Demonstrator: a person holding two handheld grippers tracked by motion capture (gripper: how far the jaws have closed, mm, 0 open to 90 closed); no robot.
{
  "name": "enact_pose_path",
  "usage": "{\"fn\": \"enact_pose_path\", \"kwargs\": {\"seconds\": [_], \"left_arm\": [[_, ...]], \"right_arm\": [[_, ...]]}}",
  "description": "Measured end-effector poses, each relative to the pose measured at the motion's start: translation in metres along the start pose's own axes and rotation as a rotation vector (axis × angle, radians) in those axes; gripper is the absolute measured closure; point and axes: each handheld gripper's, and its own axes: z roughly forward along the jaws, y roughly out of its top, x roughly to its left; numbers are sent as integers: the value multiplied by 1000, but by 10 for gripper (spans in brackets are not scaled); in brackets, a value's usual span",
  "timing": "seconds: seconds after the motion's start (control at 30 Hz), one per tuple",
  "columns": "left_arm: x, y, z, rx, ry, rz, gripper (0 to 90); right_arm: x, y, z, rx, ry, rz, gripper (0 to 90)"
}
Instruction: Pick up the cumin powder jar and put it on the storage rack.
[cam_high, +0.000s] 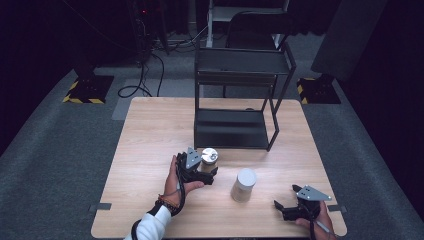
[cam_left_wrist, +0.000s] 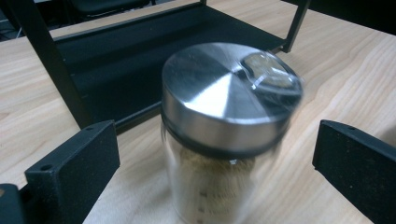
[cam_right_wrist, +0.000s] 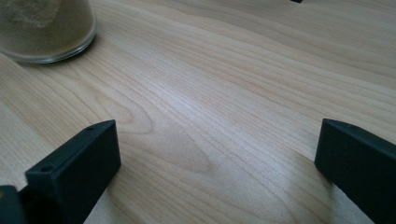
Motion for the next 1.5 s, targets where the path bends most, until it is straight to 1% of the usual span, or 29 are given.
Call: {"fn": "enact_pose_path", "kwargs": {"seconds": [0.03,0.13,0.3,0.33,0.43,0.47,0.5,0.53,0.57,0.6,0.67,0.7,0.73,0.77,0.87,0.97,1.0,1.03,1.13,1.2,1.27,1.33,1.37,1.47,1.5], "left_arm": [[1,2,3,3,-1,7,5],[2,5,8,0,-7,9,6],[7,7,16,2,-25,5,16],[7,7,18,6,-23,12,43],[9,7,20,8,-29,15,89],[9,7,21,13,-25,23,101],[9,7,21,13,-25,23,147],[12,7,22,13,-39,24,175],[13,6,23,14,-41,28,181],[15,5,24,11,-54,26,211],[16,3,24,6,-60,30,237],[17,3,25,2,-73,30,268],[17,2,25,-2,-76,34,300],[16,1,25,-5,-73,35,307],[17,0,25,-11,-80,34,309],[17,1,26,-9,-77,34,311],[15,2,26,-6,-71,27,312],[15,3,27,-4,-74,25,312],[11,7,27,10,-67,30,313],[12,9,27,8,-72,22,313],[9,14,26,10,-51,19,313],[11,18,24,1,-52,7,313],[10,22,22,1,-42,5,313],[11,33,18,-1,-38,-6,313],[11,38,16,2,-33,1,313]], "right_arm": [[0,0,0,0,0,0,0],[0,0,0,0,0,0,0],[0,0,0,0,0,0,0],[0,0,0,0,0,0,0],[0,0,0,0,0,0,0],[0,0,0,0,0,0,0],[0,0,0,1,1,1,0],[0,0,0,0,1,0,0],[0,0,0,1,1,1,0],[0,0,0,1,1,1,0],[0,0,0,1,1,1,0],[0,0,0,0,0,1,0],[0,0,0,0,-1,2,0],[0,0,0,0,-1,2,0],[0,0,0,0,-1,2,0],[0,0,0,1,-1,2,0],[0,0,0,0,-2,2,0],[0,0,0,0,-2,2,0],[0,0,0,0,-3,3,0],[0,0,0,0,-3,3,0],[0,0,0,0,-4,4,0],[1,0,0,0,-6,5,0],[1,0,0,0,-6,5,0],[1,0,0,0,-7,6,0],[1,0,0,0,-7,6,0]]}}
